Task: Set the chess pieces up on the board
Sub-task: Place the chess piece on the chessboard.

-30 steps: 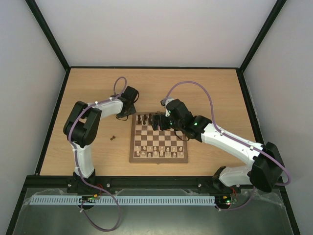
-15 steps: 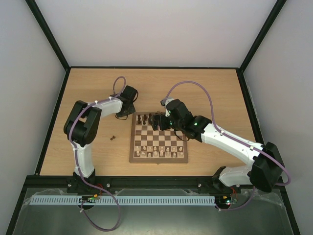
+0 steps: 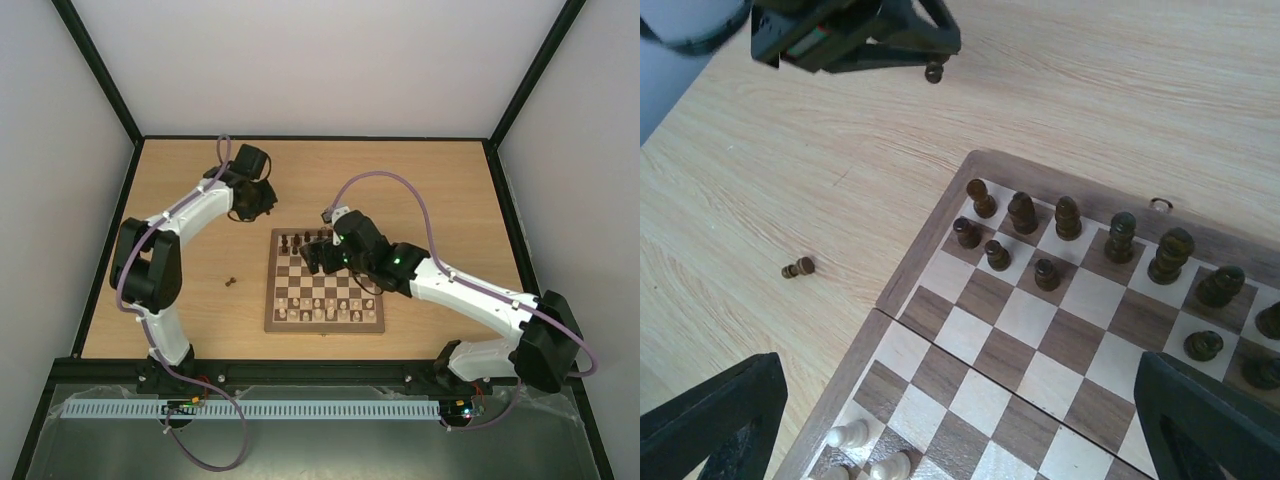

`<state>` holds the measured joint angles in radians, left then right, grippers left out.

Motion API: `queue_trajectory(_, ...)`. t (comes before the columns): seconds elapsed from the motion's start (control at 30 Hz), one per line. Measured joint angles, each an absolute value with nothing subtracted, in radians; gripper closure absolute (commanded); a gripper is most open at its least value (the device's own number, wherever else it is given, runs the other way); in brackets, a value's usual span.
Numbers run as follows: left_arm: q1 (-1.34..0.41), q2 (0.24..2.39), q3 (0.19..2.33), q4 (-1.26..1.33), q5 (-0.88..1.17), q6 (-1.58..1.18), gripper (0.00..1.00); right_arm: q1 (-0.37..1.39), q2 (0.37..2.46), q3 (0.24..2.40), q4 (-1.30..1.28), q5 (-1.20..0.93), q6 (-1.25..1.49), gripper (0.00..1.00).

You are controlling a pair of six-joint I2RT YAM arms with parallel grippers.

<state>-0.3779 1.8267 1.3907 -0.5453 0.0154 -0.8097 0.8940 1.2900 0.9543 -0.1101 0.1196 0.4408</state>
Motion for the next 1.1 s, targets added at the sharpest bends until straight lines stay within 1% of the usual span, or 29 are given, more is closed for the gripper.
queue_trajectory(0.03,-0.376,1.825,1.412,-0.568,0.031,-0.815,0.98,0.903,1.29,0.954,-0.108,0.126,0.435,0.07)
queue_trajectory(0.1,-0.376,1.817,1.449,-0.622,0.065,-0.827,0.98,0.936,1.293,0.957,-0.104,0.155,0.422,0.14)
queue_trajectory(0.17,-0.376,1.799,1.472,-0.682,0.096,-0.841,0.98,0.976,1.312,0.971,-0.105,0.191,0.405,0.19)
queue_trajectory(0.3,-0.376,1.737,1.494,-0.789,0.154,-0.869,0.98,1.052,1.385,1.039,-0.106,0.282,0.361,0.3)
queue_trajectory(0.37,-0.376,1.7,1.499,-0.837,0.189,-0.884,0.98,1.075,1.428,1.082,-0.11,0.314,0.346,0.37)
queue_trajectory(0.5,-0.386,1.668,1.507,-0.897,0.244,-0.905,0.98,1.084,1.502,1.175,-0.14,0.346,0.32,0.4)
queue_trajectory(0.63,-0.407,1.67,1.499,-0.929,0.294,-0.917,0.98,1.084,1.576,1.284,-0.192,0.371,0.295,0.5)
queue_trajectory(0.8,-0.44,1.677,1.485,-0.943,0.34,-0.925,0.98,1.084,1.705,1.44,-0.268,0.398,0.276,0.51)
queue_trajectory(0.93,-0.45,1.686,1.47,-0.944,0.359,-0.928,0.98,1.084,1.747,1.462,-0.324,0.421,0.277,0.51)
queue_trajectory(1.1,-0.451,1.686,1.454,-0.942,0.385,-0.928,0.98,1.084,1.755,1.467,-0.366,0.435,0.28,0.58)
